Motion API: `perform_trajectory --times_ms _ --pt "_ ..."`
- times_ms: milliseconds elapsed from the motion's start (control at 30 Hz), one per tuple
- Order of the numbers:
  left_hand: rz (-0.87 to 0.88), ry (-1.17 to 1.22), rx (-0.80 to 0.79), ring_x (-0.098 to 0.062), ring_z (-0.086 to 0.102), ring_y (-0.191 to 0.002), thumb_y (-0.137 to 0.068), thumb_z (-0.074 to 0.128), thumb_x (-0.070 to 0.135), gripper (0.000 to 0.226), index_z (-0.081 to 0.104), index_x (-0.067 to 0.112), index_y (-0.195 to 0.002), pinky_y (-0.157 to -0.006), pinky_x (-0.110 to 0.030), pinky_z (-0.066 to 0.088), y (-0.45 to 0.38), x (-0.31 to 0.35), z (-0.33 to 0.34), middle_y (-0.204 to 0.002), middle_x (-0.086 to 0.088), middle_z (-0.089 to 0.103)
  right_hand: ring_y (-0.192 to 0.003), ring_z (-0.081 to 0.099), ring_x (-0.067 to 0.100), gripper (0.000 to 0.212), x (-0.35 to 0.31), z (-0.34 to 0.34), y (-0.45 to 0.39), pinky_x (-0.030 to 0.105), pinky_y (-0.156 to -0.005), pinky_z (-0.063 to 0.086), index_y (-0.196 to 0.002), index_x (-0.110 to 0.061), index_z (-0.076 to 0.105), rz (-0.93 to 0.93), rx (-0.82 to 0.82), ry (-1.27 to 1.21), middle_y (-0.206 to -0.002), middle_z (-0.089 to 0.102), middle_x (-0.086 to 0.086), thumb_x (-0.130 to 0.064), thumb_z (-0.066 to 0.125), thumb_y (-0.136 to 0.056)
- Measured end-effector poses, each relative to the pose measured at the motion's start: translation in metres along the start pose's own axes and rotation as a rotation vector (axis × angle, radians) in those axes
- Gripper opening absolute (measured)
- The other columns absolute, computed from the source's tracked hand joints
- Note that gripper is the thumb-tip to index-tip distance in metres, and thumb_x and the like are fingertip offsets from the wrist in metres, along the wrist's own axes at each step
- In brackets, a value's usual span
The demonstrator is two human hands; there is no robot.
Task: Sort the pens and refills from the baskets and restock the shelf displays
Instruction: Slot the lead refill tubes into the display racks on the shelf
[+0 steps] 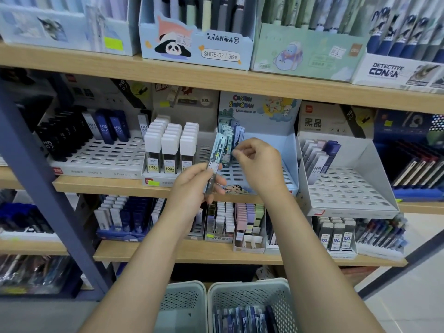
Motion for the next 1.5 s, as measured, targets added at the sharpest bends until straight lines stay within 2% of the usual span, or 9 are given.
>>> perform_trajectory --times_ms 133,267,333,433,533,700,967,1133,1500 --pt "0.042 0.065 -0.031 -0.016 0.069 -0.073 -0.105 0.047 0.013 0.022 0.068 0.009 -0.111 -0.063 -0.025 0.057 0.002 0.002 0.009 -0.084 -0.005 0.075 -0.058 0.054 -0.002 0.02 -0.018 -0.032 0.005 0.015 -0.059 0.044 -0.081 -0.019 0.074 0.053 -0.115 -0.287 -0.067 0.065 -0.013 -0.029 0.064 -0.096" --pt "0.08 0.051 -0.031 -0.02 0.073 -0.073 -0.102 0.054 0.014 0.018 0.072 0.009 -0.104 -0.071 -0.03 0.062 0.004 0.003 0.018 -0.087 -0.008 0.077 -0.061 0.051 0.008 0.026 -0.022 -0.036 0.015 0.022 -0.063 0.043 -0.071 -0.008 0.067 0.071 -0.32 -0.318 -0.064 0.059 -0.002 -0.026 0.075 -0.088" --pt "0.106 -0.068 0.031 -0.02 0.074 -0.072 -0.099 0.062 0.019 0.014 0.074 0.013 -0.097 -0.071 -0.035 0.063 0.003 0.0 0.018 -0.085 -0.005 0.077 -0.064 0.051 0.015 0.032 -0.018 -0.033 0.016 0.03 -0.065 0.045 -0.076 0.004 0.062 0.082 -0.332 -0.321 -0.068 0.057 0.01 -0.023 0.074 -0.09" --pt "0.258 -0.373 0.253 -0.014 0.072 -0.072 -0.091 0.073 0.028 0.006 0.075 0.025 -0.087 -0.072 -0.041 0.062 0.001 -0.009 0.012 -0.081 0.009 0.075 -0.064 0.062 0.016 0.024 -0.013 -0.036 0.014 0.029 -0.066 0.054 -0.077 0.0 0.061 0.127 -0.229 -0.404 -0.069 0.065 0.007 -0.017 0.067 -0.095" --pt "0.388 -0.678 0.356 -0.011 0.068 -0.084 -0.088 0.076 0.033 0.019 0.075 0.027 -0.106 -0.08 -0.033 0.057 0.001 -0.017 0.006 -0.109 0.013 0.072 -0.069 0.068 0.019 0.022 -0.009 -0.038 0.01 0.02 -0.066 0.055 -0.077 -0.007 0.059 0.157 -0.127 -0.464 -0.078 0.069 0.012 -0.012 0.06 -0.099" --pt "0.373 -0.915 0.169 -0.005 0.038 -0.141 -0.099 0.059 0.038 0.052 0.047 0.028 -0.149 -0.107 -0.021 0.031 -0.003 -0.024 0.002 -0.156 0.011 0.042 -0.072 0.068 0.019 0.023 -0.001 -0.018 0.008 0.03 -0.078 0.06 -0.074 -0.01 0.06 0.171 -0.13 -0.469 -0.073 0.067 0.006 -0.008 0.061 -0.097" --pt "0.355 -0.989 0.107 -0.007 0.036 -0.143 -0.1 0.05 0.048 0.061 0.03 0.036 -0.156 -0.09 -0.019 0.032 -0.007 -0.025 0.002 -0.161 0.016 0.03 -0.069 0.068 0.017 0.025 0.004 -0.008 0.005 0.038 -0.079 0.061 -0.074 -0.016 0.06 0.134 -0.132 -0.298 -0.069 0.066 0.0 -0.01 0.061 -0.098" --pt "0.338 -1.002 0.118 -0.008 0.04 -0.14 -0.101 0.049 0.049 0.06 0.027 0.039 -0.156 -0.086 -0.02 0.035 -0.004 -0.026 0.004 -0.161 0.018 0.03 -0.076 0.065 0.031 0.021 -0.005 -0.001 0.004 0.047 -0.077 0.055 -0.085 0.002 0.061 0.003 -0.144 -0.067 -0.072 0.066 0.01 -0.014 0.059 -0.099" --pt "0.32 -1.024 0.124 -0.013 0.047 -0.135 -0.101 0.047 0.051 0.06 0.026 0.041 -0.156 -0.083 -0.024 0.04 -0.006 -0.027 0.003 -0.159 0.015 0.036 -0.079 0.064 0.034 0.026 -0.013 0.003 0.002 0.042 -0.07 0.053 -0.082 0.001 0.055 -0.085 -0.115 0.132 -0.079 0.066 0.017 -0.016 0.055 -0.101"
Point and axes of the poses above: each hand's wrist, its own y-axis away from the middle knuckle, its own z-axis out of the palm, x = y × z, the point moved 1 cm from there along -y, towards the middle knuckle
